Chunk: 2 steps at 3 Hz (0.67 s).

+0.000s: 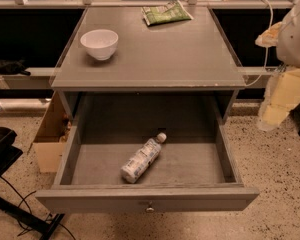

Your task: Pick blue plastic bottle from top drawer and place on counter

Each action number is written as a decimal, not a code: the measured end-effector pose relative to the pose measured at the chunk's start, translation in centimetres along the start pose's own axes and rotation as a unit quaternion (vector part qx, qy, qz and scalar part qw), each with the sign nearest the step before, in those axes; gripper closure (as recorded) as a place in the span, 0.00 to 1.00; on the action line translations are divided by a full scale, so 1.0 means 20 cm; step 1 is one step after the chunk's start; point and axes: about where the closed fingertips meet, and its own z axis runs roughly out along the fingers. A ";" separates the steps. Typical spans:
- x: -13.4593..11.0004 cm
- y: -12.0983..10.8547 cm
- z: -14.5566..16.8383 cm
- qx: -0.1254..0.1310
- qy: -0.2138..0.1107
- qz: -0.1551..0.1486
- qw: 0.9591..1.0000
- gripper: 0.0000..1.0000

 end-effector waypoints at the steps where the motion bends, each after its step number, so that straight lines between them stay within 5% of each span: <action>1: -0.06 0.00 0.23 -0.013 0.001 -0.056 0.998 0.00; 2: -0.14 0.05 0.66 -0.045 0.044 -0.159 0.985 0.00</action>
Offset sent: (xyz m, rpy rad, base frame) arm 0.0578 0.0573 -0.1781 -0.2983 0.1014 0.4102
